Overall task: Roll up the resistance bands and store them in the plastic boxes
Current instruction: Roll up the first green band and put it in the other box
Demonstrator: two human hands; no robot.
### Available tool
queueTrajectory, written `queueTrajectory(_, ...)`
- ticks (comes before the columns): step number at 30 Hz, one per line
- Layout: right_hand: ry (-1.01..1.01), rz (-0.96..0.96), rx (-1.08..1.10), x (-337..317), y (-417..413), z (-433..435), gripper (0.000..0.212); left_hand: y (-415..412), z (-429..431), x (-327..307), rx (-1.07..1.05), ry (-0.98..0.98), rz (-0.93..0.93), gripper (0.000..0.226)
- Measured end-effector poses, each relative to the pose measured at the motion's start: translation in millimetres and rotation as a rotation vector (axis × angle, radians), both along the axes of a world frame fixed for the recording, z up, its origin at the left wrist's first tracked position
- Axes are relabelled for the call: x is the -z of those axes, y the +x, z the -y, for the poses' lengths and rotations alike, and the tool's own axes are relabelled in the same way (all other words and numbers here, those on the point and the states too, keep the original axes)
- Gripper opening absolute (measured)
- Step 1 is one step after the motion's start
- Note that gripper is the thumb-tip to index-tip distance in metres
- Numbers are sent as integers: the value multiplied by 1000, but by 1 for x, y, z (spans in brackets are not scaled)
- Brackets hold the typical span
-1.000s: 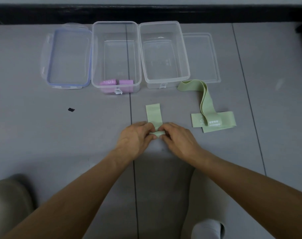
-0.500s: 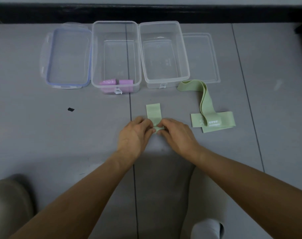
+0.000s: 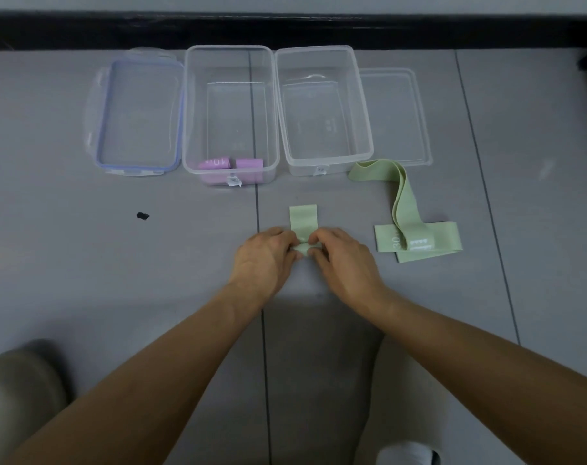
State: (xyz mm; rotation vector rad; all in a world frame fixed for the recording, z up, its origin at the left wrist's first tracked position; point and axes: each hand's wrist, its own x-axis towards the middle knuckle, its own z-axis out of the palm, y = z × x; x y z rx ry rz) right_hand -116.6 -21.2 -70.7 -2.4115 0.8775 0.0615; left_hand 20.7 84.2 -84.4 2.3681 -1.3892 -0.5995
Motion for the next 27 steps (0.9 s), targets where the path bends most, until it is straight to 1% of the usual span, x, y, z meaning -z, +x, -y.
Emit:
queueTrajectory(3,-37,-53,-71,1,-1,2,21,2,1,-2,-46,16,-41,17)
queueTrajectory(6,-64,-59,-53,2,2,4,18,0,0,-1,-134,-29,-90,18)
queueTrajectory(8,-58,-51,-35,2,6,7,15,0,2,-1,-160,-53,-71,15)
queueTrajectory(11,-45,-60,-22,3,10,12,15,-1,2,1,-141,-119,-9,13)
queueTrajectory(14,-17,-74,0,4,15,18,18,0,2,2,-58,-167,13,17)
queueTrajectory(19,20,-60,53,1,19,20,19,8,9,0,-11,-140,26,16)
queueTrajectory(22,6,-7,72,1,20,17,11,13,13,1,20,-108,23,16)
queueTrajectory(24,-38,16,45,1,20,16,7,15,17,1,28,-82,20,18)
queueTrajectory(27,-93,-27,-39,1,17,16,20,18,24,-3,17,-23,-3,20)
